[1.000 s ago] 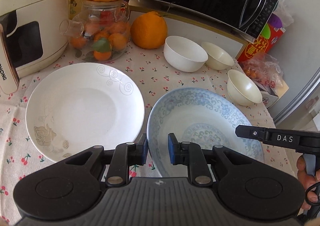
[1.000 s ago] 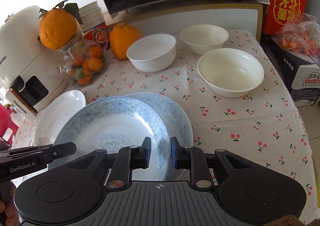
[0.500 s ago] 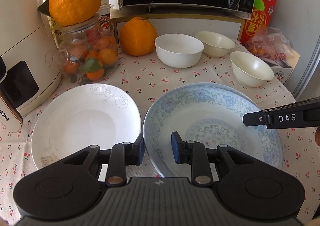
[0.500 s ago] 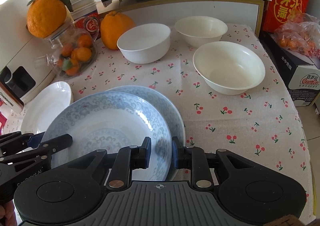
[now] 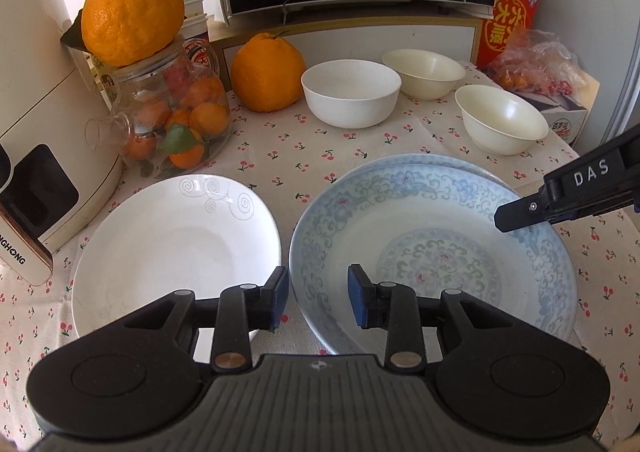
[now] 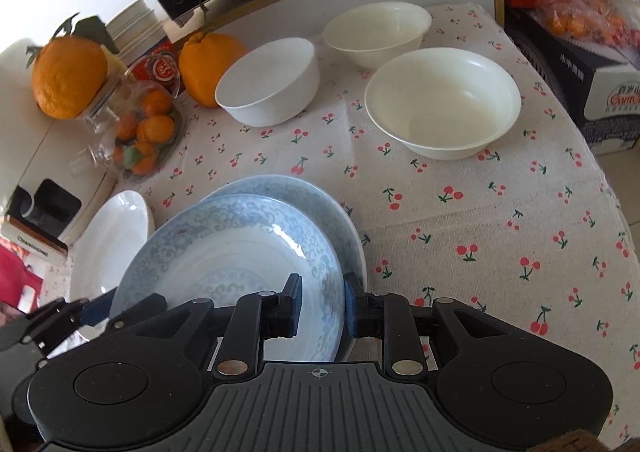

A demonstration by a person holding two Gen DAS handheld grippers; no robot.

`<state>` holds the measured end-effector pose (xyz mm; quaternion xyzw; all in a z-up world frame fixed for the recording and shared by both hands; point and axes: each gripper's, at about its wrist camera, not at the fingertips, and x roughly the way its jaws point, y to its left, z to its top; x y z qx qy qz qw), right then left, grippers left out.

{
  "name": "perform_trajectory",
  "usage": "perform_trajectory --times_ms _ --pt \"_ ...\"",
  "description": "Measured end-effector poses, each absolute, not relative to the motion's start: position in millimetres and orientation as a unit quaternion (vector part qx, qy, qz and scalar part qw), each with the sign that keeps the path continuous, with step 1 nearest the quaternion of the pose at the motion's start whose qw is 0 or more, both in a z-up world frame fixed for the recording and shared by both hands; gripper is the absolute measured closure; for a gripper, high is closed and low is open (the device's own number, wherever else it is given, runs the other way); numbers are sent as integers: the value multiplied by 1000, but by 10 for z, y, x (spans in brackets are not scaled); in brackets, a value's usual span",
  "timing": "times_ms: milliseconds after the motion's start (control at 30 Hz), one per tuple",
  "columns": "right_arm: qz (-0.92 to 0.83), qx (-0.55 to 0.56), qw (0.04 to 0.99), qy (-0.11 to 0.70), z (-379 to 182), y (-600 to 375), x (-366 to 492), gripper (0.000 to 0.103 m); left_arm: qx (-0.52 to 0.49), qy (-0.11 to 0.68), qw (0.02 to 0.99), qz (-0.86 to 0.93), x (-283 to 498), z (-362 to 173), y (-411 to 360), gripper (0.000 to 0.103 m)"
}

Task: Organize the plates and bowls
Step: 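Carry the held plate over the other blue-patterned plate and lower it on, then open both grippers and withdraw from the stacked blue plates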

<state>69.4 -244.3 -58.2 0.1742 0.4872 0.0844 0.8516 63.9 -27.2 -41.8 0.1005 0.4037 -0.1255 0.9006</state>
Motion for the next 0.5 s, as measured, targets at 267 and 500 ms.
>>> perform_trajectory --times_ms 267,500 --pt "95 231 835 490 -547 -2637 747 75 104 413 896 -128 637 -455 -287 70" --pt "103 224 838 487 -456 -2660 732 51 102 425 890 -130 642 -493 -292 65"
